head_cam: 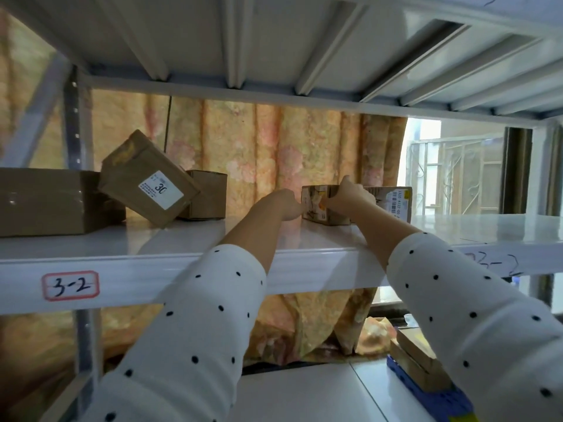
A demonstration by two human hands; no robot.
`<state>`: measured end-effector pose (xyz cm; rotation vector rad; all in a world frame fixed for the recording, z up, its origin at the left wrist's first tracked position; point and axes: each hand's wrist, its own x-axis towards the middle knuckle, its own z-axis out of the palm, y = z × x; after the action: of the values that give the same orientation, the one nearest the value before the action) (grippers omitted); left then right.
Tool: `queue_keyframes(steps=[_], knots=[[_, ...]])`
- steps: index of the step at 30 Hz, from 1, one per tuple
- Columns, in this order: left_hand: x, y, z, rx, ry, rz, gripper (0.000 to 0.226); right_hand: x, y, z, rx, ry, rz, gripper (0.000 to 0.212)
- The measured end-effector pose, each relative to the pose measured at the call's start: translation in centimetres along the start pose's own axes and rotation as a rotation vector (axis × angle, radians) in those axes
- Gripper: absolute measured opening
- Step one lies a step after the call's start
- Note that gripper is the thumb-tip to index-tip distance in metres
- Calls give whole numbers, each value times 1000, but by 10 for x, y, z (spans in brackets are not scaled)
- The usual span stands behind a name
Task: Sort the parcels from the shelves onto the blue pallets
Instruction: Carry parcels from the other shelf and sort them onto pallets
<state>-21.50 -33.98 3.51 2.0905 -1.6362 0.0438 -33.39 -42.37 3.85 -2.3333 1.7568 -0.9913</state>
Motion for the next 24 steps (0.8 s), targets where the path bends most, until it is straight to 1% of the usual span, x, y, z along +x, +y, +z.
queue_keyframes(steps=[5, 8, 10, 12, 14, 16, 18, 20, 21, 24], knots=[[3, -2, 1, -109, -6, -35, 57, 4, 5, -1, 184, 20, 5, 67], [6, -2, 1, -178, 8, -47, 53, 5, 10, -2, 393, 24, 54, 62], [4, 1, 2, -262, 18, -52, 52, 3, 10, -5, 544, 10, 96, 66], [4, 2, 2, -348, 16, -55, 55, -2, 8, -10, 705, -38, 142, 67], [3, 4, 1, -432, 15, -63, 64, -7, 6, -15, 822, -111, 161, 59], [4, 4, 0, -542, 9, -106, 73, -13, 5, -18, 894, -189, 134, 49], [3, 6, -1, -682, 25, -132, 78, -18, 6, -19, 951, -262, 96, 36], [2, 9, -2, -792, 78, -129, 78, -22, 6, -18, 937, -324, 51, 26], [2, 10, -3, -820, 110, -126, 82, -23, 7, -17, 908, -347, 19, 24], [-1, 13, -5, -831, 210, -125, 103, -30, 7, -15, 837, -419, -98, 20]])
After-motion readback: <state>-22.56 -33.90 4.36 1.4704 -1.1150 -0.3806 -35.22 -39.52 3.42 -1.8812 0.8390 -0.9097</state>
